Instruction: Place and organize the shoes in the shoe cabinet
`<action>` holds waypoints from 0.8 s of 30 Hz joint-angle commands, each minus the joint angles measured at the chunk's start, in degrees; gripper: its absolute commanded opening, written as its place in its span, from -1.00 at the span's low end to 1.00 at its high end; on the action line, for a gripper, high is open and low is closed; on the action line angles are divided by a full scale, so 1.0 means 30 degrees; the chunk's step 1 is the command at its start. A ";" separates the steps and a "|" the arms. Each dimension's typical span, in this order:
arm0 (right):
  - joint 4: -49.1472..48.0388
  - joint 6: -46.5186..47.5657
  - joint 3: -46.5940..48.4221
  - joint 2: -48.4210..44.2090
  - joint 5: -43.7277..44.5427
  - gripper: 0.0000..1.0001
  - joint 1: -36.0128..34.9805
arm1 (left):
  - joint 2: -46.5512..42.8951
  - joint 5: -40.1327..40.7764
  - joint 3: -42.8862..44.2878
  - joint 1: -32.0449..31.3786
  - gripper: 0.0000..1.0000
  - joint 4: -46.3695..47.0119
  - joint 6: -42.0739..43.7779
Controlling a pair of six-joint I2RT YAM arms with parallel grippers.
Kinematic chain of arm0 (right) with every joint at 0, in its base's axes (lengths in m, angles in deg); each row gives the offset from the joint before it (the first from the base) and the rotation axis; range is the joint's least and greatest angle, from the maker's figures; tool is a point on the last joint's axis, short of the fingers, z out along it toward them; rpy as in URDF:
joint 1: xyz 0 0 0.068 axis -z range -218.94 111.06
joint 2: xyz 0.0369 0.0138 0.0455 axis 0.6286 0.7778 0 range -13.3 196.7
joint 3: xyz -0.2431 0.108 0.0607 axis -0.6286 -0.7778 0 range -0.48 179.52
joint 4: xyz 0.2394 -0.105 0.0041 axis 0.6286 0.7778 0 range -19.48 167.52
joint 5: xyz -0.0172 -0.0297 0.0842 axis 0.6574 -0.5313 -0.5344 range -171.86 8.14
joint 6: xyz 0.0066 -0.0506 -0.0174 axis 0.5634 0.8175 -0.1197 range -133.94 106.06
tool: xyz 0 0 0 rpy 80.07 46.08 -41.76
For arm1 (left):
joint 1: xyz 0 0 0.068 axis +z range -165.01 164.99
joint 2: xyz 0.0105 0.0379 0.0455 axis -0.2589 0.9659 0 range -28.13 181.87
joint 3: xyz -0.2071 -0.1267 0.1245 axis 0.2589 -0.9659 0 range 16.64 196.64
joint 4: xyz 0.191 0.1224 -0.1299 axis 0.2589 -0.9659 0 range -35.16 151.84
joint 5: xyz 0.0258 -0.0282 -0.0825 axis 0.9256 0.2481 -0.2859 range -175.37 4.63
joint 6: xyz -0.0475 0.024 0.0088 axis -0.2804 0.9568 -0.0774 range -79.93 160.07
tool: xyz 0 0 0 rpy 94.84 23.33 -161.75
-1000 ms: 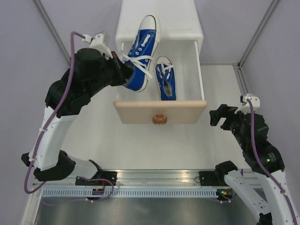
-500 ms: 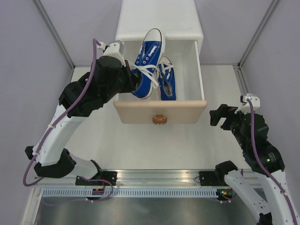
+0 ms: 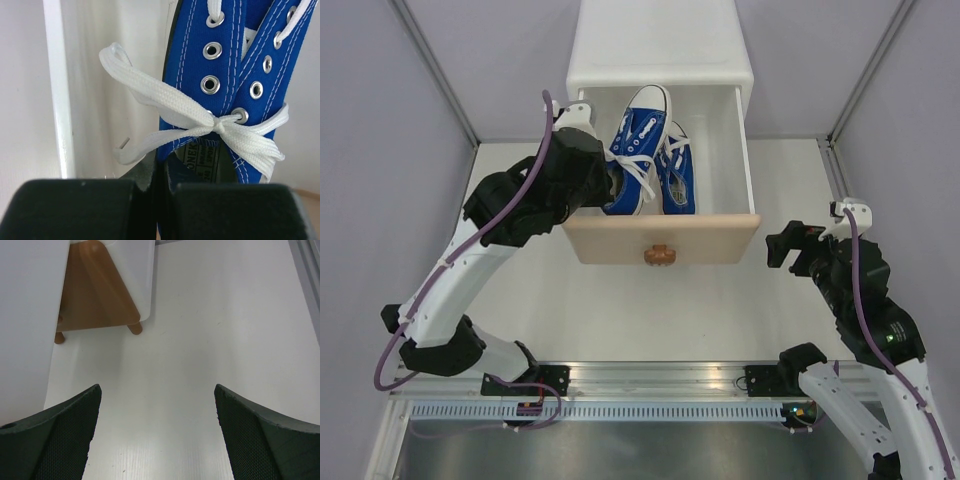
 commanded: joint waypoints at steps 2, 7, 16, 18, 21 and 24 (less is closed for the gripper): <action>-0.0359 0.0088 0.0376 0.0243 0.0252 0.94 -0.0132 | 0.0315 0.1641 0.0568 -0.0070 -0.95 0.0547 -0.0782; -0.0300 0.0146 0.0463 0.0419 0.0223 0.93 -0.0103 | 0.1341 0.1963 0.1476 -0.0070 -0.95 -0.0535 -0.0956; -0.0153 0.0322 0.0844 0.0799 0.0223 0.93 -0.0103 | 0.2689 0.2315 0.2267 -0.0070 -0.95 -0.1241 -0.2331; -0.0124 0.0322 0.0961 0.0887 0.0194 0.94 -0.0103 | 0.2981 0.2695 0.2530 -0.0070 -0.95 -0.1475 -0.2743; -0.0037 0.0322 0.1312 0.1180 -0.0011 0.94 -0.0103 | 0.3101 0.3485 0.2883 -0.0070 -0.95 -0.1767 -0.3708; 0.0198 0.0410 0.1722 0.1532 -0.0274 0.94 -0.0103 | 0.3217 0.4744 0.2854 -0.0070 -0.95 -0.2089 -0.4647</action>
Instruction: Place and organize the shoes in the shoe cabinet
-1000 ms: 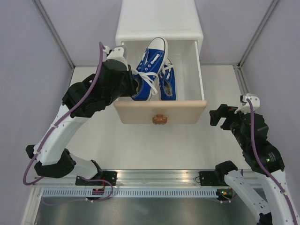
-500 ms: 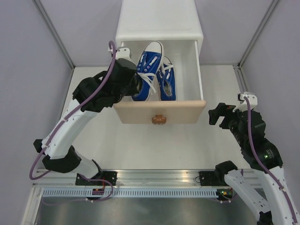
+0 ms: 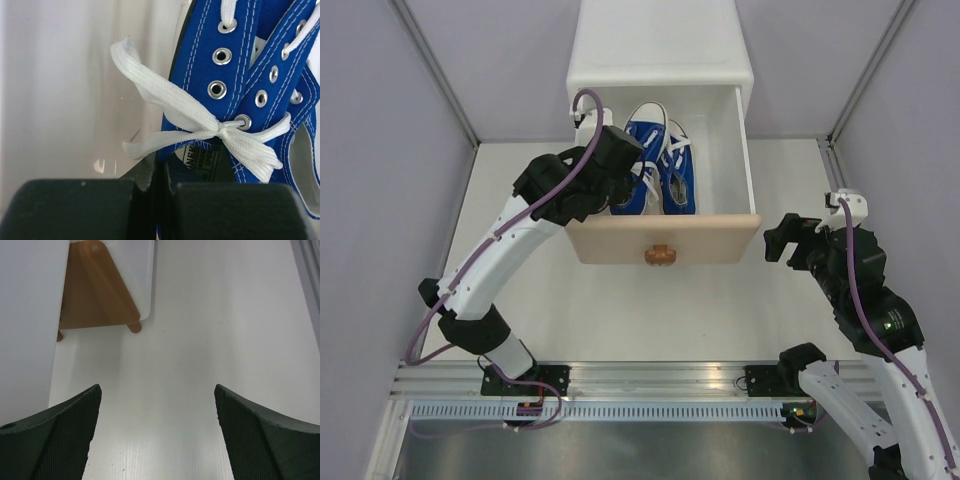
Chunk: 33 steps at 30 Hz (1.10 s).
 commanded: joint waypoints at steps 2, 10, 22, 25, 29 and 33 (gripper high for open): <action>0.0082 0.0249 0.1322 0.0535 -0.0726 0.93 -0.0103 | -0.0141 0.2962 0.1280 -0.0048 -0.95 0.0467 -0.2610; 0.0727 0.0513 0.2408 0.1590 -0.1637 0.94 -0.0132 | 0.1178 0.3874 0.1896 -0.0019 -0.95 -0.1905 -0.4223; 0.0844 0.0542 0.3550 0.1678 -0.1668 0.94 -0.0132 | 0.1940 0.3143 0.2598 -0.0019 -0.95 -0.2288 -0.4078; 0.0844 0.0163 0.3551 0.1707 -0.1666 0.94 -0.0132 | 0.1911 0.2762 0.2745 -0.0019 -0.95 -0.2260 -0.3873; 0.0581 0.0015 0.3667 0.1912 -0.2427 0.94 -0.0132 | 0.1999 0.3287 0.2716 -0.0019 -0.95 -0.2522 -0.3783; 0.0580 0.0015 0.4019 0.2029 -0.2341 0.93 -0.0103 | 0.1999 0.3288 0.2774 -0.0019 -0.95 -0.2699 -0.3930</action>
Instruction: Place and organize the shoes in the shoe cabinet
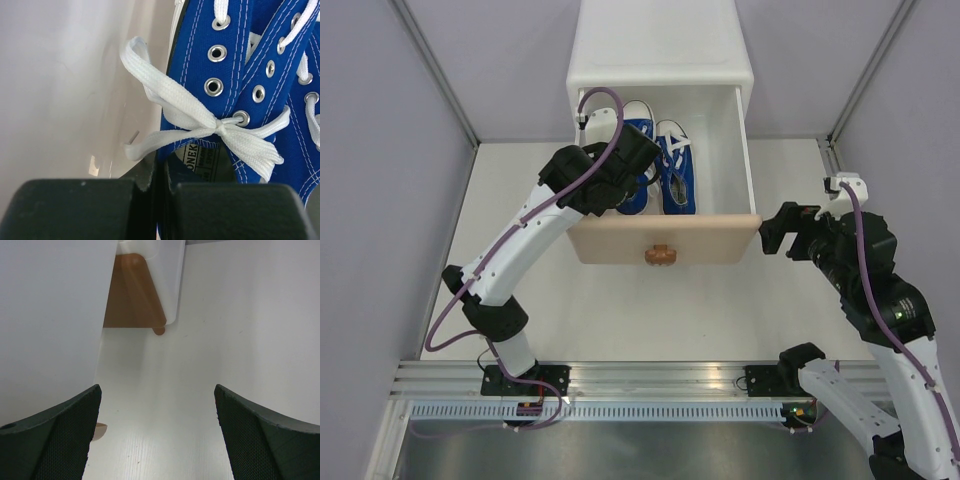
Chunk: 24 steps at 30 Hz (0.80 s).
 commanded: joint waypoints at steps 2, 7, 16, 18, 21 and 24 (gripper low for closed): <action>-0.0374 -0.0167 0.1106 0.0266 -0.0308 0.93 -0.0103 | -0.0354 0.0979 0.1026 -0.0041 -0.95 -0.0739 -0.0739; -0.0549 -0.0225 0.1253 0.0355 -0.0747 0.94 -0.0132 | -0.0472 0.1535 0.1055 -0.0041 -0.95 -0.1118 -0.0885; -0.0696 -0.0313 0.1370 0.0677 -0.1245 0.93 -0.0103 | -0.0209 0.2122 0.1114 0.0134 -0.95 -0.1266 -0.0945; -0.0784 -0.0313 0.1254 0.0648 -0.1274 0.94 -0.0103 | -0.0179 0.2151 0.1115 0.0164 -0.95 -0.1441 -0.1002; -0.0843 -0.0284 0.1136 0.0677 -0.1304 0.94 -0.0103 | -0.0150 0.2210 0.1114 0.0281 -0.95 -0.1676 -0.1208; -0.0901 -0.0254 0.1107 0.0706 -0.1334 0.93 -0.0132 | -0.0091 0.2035 0.1231 0.0369 -0.95 -0.1735 -0.0974</action>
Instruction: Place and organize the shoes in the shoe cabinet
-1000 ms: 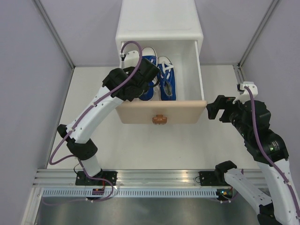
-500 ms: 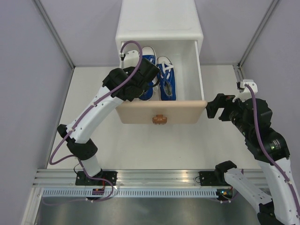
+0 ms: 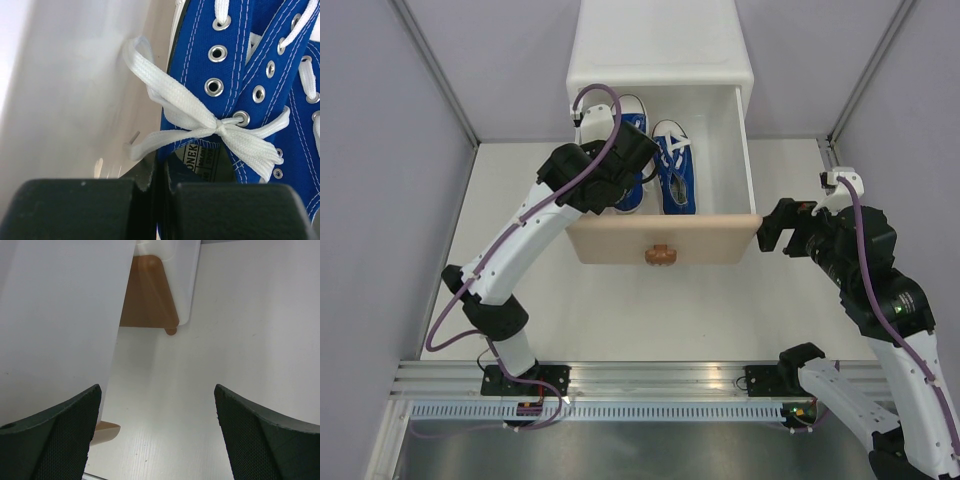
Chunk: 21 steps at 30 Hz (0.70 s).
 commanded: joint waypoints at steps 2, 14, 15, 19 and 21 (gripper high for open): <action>-0.0799 0.0008 0.0531 0.0123 -0.0219 0.94 -0.0067 | 0.0025 0.1080 0.1311 0.0172 -0.95 -0.1880 -0.0587; -0.0711 0.0125 0.0941 0.0417 0.0044 0.94 -0.0125 | 0.0056 0.0816 0.1429 0.0231 -0.95 -0.2555 -0.0381; -0.0711 0.0154 0.0941 0.0417 0.0074 0.94 -0.0125 | 0.0143 0.0757 0.1429 0.0231 -0.95 -0.2555 -0.0410; -0.0799 0.0096 0.0912 0.0533 0.0075 0.94 -0.0096 | 0.0143 0.0523 0.1255 0.0435 -0.94 -0.2526 -0.0556; -0.0799 0.0037 0.1028 0.0680 -0.0071 0.93 -0.0096 | -0.0060 0.0318 0.1050 0.0611 -0.93 -0.2555 -0.0732</action>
